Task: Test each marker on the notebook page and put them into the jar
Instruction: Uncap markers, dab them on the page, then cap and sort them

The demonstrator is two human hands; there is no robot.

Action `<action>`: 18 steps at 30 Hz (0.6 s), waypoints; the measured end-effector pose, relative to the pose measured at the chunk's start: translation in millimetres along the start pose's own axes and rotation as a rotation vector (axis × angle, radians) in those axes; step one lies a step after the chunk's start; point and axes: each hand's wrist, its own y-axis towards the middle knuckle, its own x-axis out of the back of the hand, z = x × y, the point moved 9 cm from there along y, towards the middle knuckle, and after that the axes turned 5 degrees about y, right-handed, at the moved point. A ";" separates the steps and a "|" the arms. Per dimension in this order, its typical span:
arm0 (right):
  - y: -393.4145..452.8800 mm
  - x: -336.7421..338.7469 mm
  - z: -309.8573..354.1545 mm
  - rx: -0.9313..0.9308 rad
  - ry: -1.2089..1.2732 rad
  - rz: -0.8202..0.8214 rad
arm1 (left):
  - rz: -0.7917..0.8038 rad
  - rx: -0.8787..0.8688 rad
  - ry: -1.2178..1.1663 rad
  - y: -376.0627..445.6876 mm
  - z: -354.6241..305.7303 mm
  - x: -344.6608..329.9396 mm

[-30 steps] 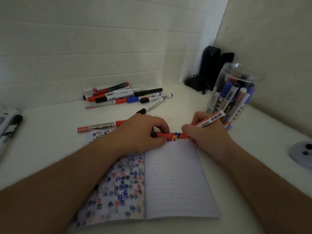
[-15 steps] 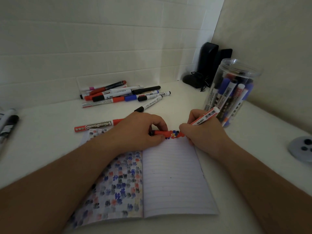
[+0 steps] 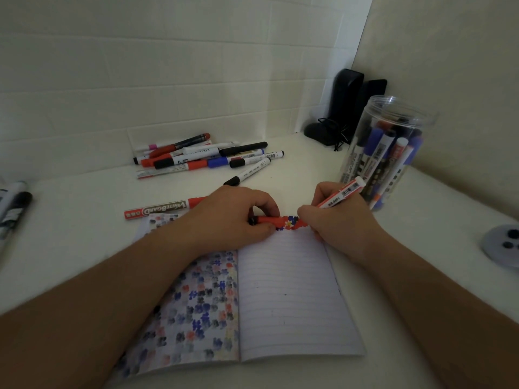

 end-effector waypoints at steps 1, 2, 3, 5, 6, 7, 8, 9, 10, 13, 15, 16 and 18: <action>0.6 0.3 0.3 0.007 -0.013 -0.005 | 0.001 0.000 0.000 0.1 0.3 -0.2; 0.6 0.8 0.5 0.012 -0.024 -0.009 | 0.001 0.000 0.000 0.4 0.5 -0.3; 0.6 1.4 0.1 0.015 -0.030 -0.013 | 0.001 0.000 -0.001 0.5 0.5 -0.2; 0.0 2.9 -0.7 0.011 -0.010 -0.019 | 0.001 0.000 0.000 0.3 0.3 -0.1; -0.3 3.7 -1.1 0.009 0.011 -0.020 | 0.002 0.000 0.001 0.0 0.1 0.0; 0.1 4.2 -1.9 0.008 0.031 -0.021 | 0.004 -0.001 0.001 0.1 -0.2 0.1; 0.3 4.3 -2.7 0.008 0.043 -0.020 | 0.005 -0.003 0.001 0.1 -0.4 0.0; 0.8 4.0 -3.3 0.009 0.047 -0.019 | 0.004 -0.004 0.002 0.3 -0.4 -0.1; 0.8 3.3 -3.6 0.009 0.048 -0.016 | 0.003 -0.005 0.003 0.5 -0.5 -0.1; 0.6 1.2 -3.3 0.002 0.045 -0.007 | 0.004 0.004 0.006 0.9 0.3 -0.3; 0.5 -0.4 -2.9 -0.017 0.034 0.011 | 0.005 0.005 0.005 0.8 0.4 -0.5; 0.3 -1.1 -2.7 -0.027 0.029 0.021 | 0.005 0.004 0.006 0.5 0.1 -0.3; 0.4 -1.0 -2.8 -0.030 0.033 0.021 | 0.003 0.004 0.005 0.2 0.1 -0.1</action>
